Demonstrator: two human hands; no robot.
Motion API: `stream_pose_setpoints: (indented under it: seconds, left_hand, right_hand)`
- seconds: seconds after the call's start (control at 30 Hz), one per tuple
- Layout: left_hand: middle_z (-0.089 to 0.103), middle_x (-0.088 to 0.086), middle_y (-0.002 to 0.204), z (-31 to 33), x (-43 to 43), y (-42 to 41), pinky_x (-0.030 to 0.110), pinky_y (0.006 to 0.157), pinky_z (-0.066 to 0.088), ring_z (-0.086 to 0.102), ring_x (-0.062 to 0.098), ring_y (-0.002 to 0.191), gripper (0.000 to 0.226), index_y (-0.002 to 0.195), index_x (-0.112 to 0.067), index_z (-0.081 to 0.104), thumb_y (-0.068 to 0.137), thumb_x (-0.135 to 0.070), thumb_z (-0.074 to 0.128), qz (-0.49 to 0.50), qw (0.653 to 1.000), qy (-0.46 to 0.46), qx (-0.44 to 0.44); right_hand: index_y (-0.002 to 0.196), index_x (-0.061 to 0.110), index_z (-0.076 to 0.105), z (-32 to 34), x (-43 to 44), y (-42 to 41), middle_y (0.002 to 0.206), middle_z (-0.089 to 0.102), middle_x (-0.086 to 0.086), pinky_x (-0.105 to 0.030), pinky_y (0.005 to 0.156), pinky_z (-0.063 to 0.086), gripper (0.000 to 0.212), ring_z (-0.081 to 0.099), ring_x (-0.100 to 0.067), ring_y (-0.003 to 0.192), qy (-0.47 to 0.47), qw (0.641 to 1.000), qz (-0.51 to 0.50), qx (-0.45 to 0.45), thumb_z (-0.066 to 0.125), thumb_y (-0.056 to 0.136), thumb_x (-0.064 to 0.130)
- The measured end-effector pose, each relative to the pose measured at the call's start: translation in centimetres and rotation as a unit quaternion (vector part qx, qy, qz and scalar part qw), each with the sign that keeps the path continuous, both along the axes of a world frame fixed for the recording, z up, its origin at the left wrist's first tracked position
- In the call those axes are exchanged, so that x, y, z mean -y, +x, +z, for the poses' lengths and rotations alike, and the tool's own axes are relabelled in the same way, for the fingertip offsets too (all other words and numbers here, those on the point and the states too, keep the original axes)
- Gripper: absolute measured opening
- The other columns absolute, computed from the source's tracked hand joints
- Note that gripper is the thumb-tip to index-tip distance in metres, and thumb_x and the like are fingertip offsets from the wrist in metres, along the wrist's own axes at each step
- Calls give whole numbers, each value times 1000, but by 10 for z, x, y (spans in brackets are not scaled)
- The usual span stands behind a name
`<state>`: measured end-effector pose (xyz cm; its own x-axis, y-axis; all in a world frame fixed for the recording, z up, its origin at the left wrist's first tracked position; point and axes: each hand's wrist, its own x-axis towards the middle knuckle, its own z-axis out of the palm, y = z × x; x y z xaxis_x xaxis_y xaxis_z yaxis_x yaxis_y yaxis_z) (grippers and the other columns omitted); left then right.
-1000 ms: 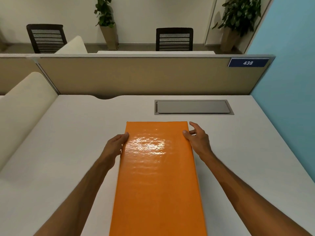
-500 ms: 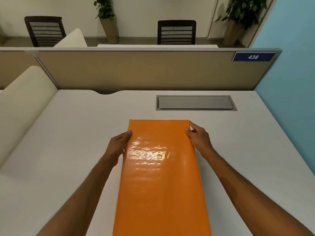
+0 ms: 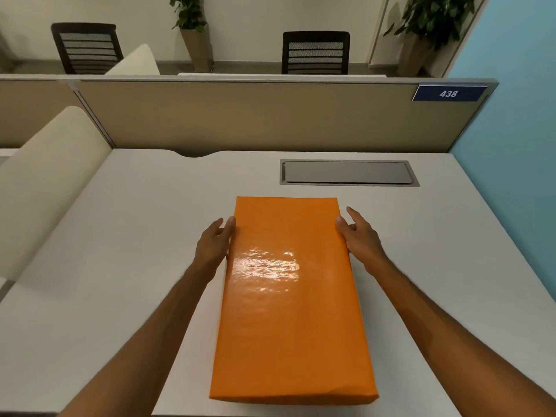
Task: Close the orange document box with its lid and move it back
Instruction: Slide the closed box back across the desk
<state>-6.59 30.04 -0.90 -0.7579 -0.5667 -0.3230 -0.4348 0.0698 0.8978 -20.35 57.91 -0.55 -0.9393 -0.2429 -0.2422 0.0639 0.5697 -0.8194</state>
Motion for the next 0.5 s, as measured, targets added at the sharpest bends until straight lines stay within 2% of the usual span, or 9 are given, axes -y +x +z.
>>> stream_pose_setpoints:
  seconds: [0.07, 0.13, 0.23, 0.4, 0.5]
  left_hand:
    - [58, 6, 142, -4, -6, 25, 54, 102, 48, 57, 30, 126, 60, 143, -20, 51, 93, -52, 56, 0, 1000, 3, -29]
    - [66, 1, 132, -10, -12, 52, 50, 98, 52, 63, 25, 119, 47, 136, -23, 60, 93, -41, 62, 0, 999, 17, -48]
    - [70, 2, 126, -17, -20, 77, 47, 95, 55, 67, 23, 114, 44, 130, -22, 65, 89, -36, 69, 17, 997, 42, -61]
    - [68, 5, 129, -16, -32, 89, 45, 98, 54, 68, 21, 111, 52, 136, -18, 59, 89, -38, 68, -6, 998, -22, -50]
    - [67, 10, 130, -14, -36, 90, 48, 96, 55, 68, 25, 109, 51, 138, -16, 57, 92, -36, 64, -8, 998, -22, -52]
  right_hand:
    - [146, 26, 41, -3, -15, 22, 133, 58, -10, -51, 94, 53, 56, 59, -31, 117, -33, 999, -10, 4, 53, 95, 44]
    - [140, 28, 49, -8, -30, 45, 124, 62, -4, -43, 85, 57, 49, 62, -25, 108, -54, 998, -13, 11, 59, 94, 40]
    - [137, 29, 53, -11, -44, 73, 118, 64, 3, -34, 76, 57, 48, 63, -19, 101, -75, 997, -20, 21, 66, 90, 34]
    - [138, 23, 54, -12, -43, 91, 126, 64, -2, -51, 92, 54, 49, 63, -25, 109, -85, 995, -49, 7, 66, 91, 28]
    - [139, 22, 54, -10, -40, 96, 131, 63, -6, -55, 95, 51, 48, 61, -30, 113, -65, 996, -55, -8, 64, 92, 29]
